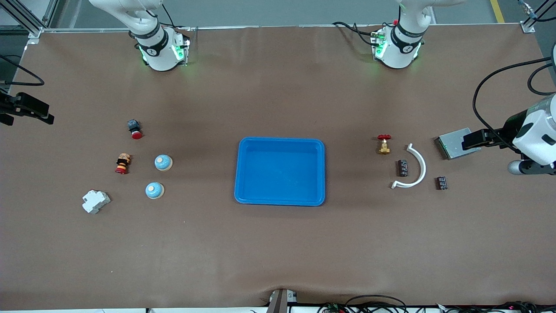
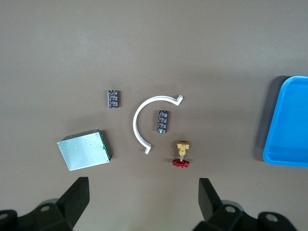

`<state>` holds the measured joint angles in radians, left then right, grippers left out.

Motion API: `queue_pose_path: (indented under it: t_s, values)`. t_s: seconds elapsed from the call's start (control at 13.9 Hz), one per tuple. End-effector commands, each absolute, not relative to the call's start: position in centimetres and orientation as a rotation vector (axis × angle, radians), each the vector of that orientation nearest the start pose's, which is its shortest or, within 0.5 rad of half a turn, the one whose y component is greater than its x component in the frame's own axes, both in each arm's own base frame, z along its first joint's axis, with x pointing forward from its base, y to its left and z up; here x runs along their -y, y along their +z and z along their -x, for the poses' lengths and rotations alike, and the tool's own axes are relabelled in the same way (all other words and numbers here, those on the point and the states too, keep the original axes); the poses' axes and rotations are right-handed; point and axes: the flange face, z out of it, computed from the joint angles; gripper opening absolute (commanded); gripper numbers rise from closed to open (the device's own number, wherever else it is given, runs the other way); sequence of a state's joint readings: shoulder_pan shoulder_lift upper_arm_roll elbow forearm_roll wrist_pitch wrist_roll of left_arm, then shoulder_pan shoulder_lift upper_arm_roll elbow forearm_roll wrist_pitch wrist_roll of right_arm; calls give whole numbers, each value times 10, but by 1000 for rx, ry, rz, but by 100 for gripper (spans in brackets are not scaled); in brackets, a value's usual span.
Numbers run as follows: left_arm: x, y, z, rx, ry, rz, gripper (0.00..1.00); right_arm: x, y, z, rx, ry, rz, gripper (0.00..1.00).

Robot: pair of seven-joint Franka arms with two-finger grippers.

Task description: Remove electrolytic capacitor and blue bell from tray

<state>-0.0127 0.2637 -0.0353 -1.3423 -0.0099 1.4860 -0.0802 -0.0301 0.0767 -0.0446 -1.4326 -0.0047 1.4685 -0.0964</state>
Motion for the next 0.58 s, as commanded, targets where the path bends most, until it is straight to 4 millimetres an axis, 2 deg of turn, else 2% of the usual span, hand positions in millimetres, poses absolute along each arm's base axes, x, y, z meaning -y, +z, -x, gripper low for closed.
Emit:
queue_pose_path:
  t_s: [0.0,0.14,0.22,0.43,0.51]
  values:
    - [26,577,-621,50,185,3162,100,41,644,-560,31,58,3141,100]
    - [25,584,-618,45,167,3161,100,41,644,-561,31,53,3141,100]
    - [24,595,-611,45,138,3164,100,40,644,-561,34,53,3141,100]
    - [24,604,-603,44,124,3166,100,40,644,-562,34,51,3142,100]
    - [29,602,-599,30,136,3163,100,40,644,-562,34,51,3142,100]
